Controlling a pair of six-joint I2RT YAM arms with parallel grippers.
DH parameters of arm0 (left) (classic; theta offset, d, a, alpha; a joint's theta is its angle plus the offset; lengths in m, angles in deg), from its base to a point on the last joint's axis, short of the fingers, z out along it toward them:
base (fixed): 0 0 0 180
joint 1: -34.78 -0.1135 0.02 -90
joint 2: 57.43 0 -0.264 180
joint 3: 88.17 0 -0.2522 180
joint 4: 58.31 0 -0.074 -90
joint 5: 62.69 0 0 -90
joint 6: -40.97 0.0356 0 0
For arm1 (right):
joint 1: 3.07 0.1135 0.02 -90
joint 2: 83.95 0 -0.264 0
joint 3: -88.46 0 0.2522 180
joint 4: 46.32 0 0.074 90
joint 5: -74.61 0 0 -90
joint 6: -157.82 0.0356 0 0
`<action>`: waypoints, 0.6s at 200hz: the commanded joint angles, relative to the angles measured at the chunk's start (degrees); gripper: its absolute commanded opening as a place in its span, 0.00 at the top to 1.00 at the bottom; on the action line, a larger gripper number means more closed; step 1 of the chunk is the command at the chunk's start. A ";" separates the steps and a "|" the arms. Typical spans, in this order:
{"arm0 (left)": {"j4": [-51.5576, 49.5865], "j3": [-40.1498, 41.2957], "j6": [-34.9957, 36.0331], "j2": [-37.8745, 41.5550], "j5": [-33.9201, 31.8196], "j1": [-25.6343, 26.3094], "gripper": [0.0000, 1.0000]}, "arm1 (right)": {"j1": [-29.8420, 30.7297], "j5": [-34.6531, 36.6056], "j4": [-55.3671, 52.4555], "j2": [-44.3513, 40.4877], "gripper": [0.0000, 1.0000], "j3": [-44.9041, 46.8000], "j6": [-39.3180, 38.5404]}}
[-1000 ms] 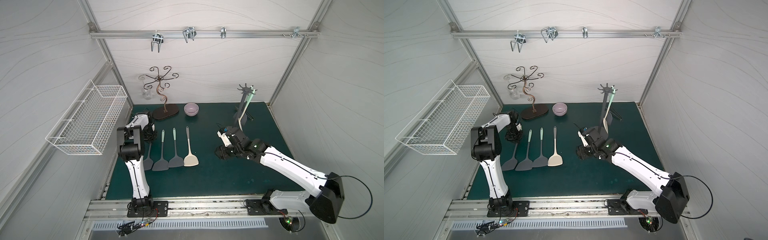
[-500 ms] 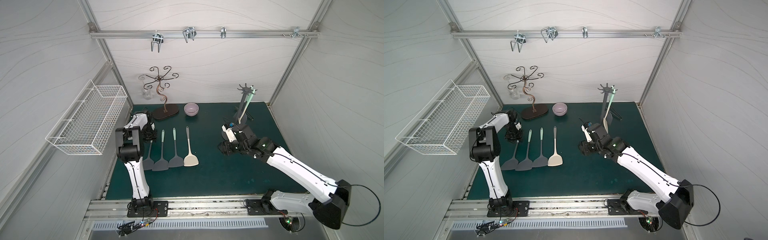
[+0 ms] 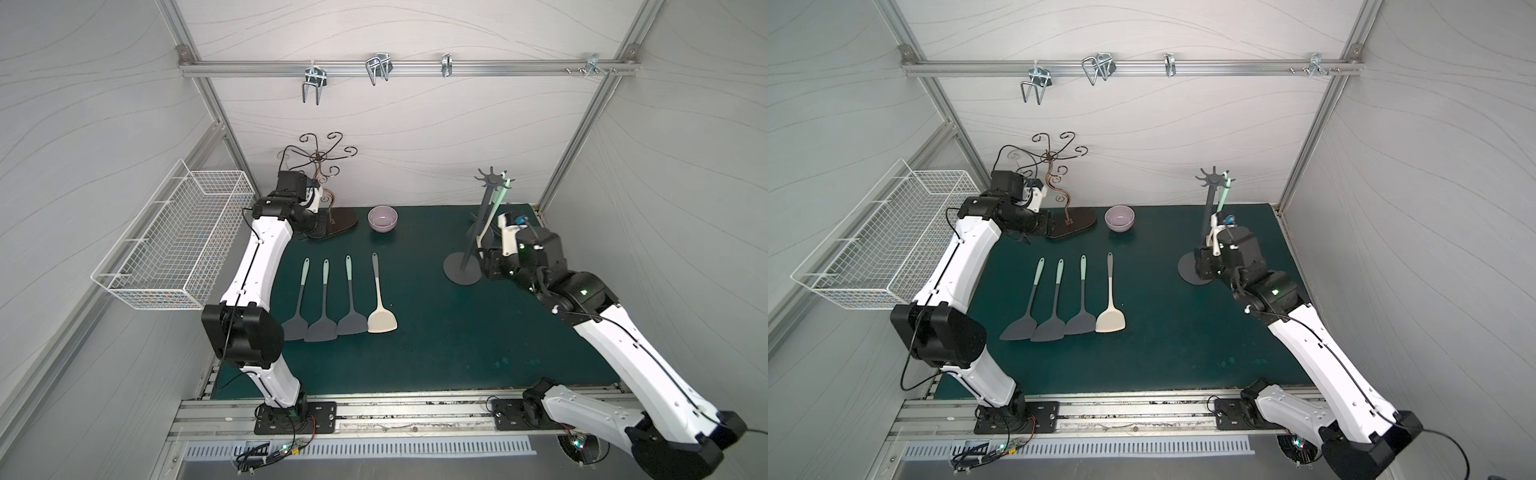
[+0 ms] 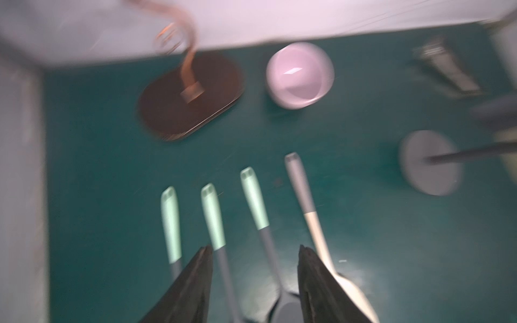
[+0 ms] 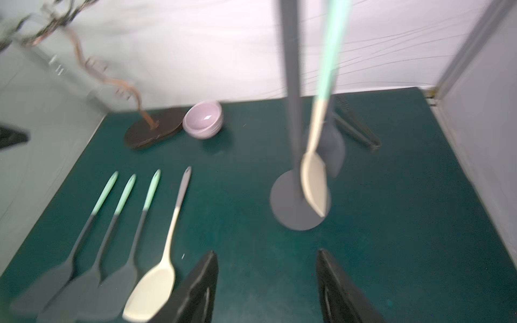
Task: Take the spatula off the kitchen utensil rack
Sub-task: Place the spatula at the center of the board, then take off the spatula from the rack.
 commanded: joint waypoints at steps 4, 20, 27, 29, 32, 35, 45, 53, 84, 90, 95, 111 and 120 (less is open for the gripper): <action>12.95 2.14 -4.26 1.28 9.54 6.43 0.48 | -13.52 -14.65 4.13 -1.49 0.44 0.49 6.02; 19.20 4.03 -7.59 1.11 14.41 9.72 0.48 | -19.57 -22.65 11.75 -2.26 0.47 4.20 7.55; 21.80 4.65 -9.01 0.75 16.57 11.15 0.48 | -21.56 -26.02 15.43 -2.23 0.49 5.90 7.59; 22.50 4.84 -9.37 0.69 17.09 11.47 0.48 | -21.95 -27.05 16.35 -2.19 0.50 6.36 7.56; 23.49 5.01 -9.80 0.45 17.81 11.98 0.48 | -22.53 -28.27 17.85 -2.12 0.50 6.99 7.46; 24.35 5.17 -10.38 0.24 18.29 12.51 0.48 | -23.03 -29.48 19.28 -1.98 0.50 7.70 7.35; 26.77 5.21 -11.80 -0.68 20.44 14.11 0.49 | -23.76 -31.65 23.35 -1.29 0.52 9.53 6.61; 27.63 4.60 -12.27 -1.55 21.68 15.32 0.49 | -23.81 -32.08 26.21 -0.50 0.53 10.71 5.44; 31.58 3.82 -12.42 -4.14 22.82 20.47 0.49 | -23.60 -35.68 35.98 4.50 0.56 11.96 3.07; 32.61 3.84 -12.41 -4.60 22.98 21.46 0.49 | -23.43 -36.28 37.18 5.65 0.56 11.57 3.02; 33.41 3.70 -12.31 -5.03 22.90 22.19 0.49 | -23.10 -36.47 38.16 6.82 0.56 11.08 2.73; 35.95 3.48 -11.81 -6.34 21.92 24.27 0.49 | -21.62 -34.12 38.66 9.27 0.56 9.37 1.03; 38.07 3.62 -11.99 -7.15 21.80 25.14 0.49 | -20.73 -32.20 38.86 9.93 0.56 8.78 -0.12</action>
